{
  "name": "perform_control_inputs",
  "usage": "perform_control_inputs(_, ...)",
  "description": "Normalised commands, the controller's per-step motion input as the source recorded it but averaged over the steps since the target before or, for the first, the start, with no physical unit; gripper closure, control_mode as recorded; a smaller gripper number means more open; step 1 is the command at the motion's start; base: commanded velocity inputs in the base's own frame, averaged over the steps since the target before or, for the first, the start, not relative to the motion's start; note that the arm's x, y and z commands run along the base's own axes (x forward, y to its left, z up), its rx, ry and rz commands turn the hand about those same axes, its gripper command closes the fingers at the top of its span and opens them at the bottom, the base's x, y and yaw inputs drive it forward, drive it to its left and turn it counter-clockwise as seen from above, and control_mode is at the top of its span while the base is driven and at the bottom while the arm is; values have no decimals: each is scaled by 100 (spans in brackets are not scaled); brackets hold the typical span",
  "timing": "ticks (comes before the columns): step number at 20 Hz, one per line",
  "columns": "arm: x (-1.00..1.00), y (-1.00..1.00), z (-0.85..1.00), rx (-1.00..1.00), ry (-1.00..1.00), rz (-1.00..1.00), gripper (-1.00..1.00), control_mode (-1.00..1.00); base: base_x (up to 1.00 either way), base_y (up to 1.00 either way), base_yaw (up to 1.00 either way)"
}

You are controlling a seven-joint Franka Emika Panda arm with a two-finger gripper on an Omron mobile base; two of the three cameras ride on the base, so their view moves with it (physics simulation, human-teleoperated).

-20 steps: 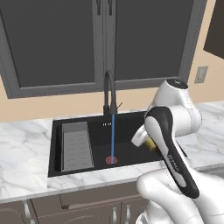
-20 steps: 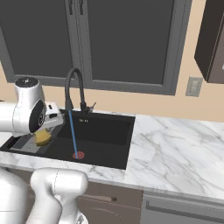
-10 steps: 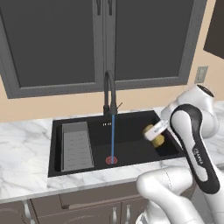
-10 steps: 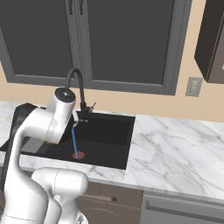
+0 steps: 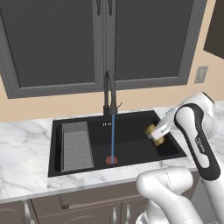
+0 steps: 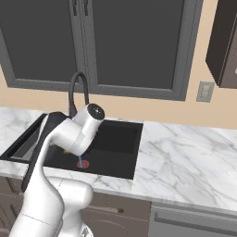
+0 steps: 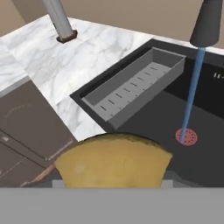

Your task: Soak the sponge with water for a few seconds and then drop it inside the sink.

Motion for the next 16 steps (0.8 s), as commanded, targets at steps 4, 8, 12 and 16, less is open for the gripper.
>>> perform_control_inputs(4,41,-5,-22,0,-18,8,100,-100,0,0,0)
perform_control_inputs(8,44,0,-11,0,-17,8,100,-100,0,0,0)
perform_control_inputs(12,24,0,-3,0,-9,10,100,-100,0,0,0)
perform_control_inputs(16,17,0,0,2,0,8,100,-100,0,0,0)
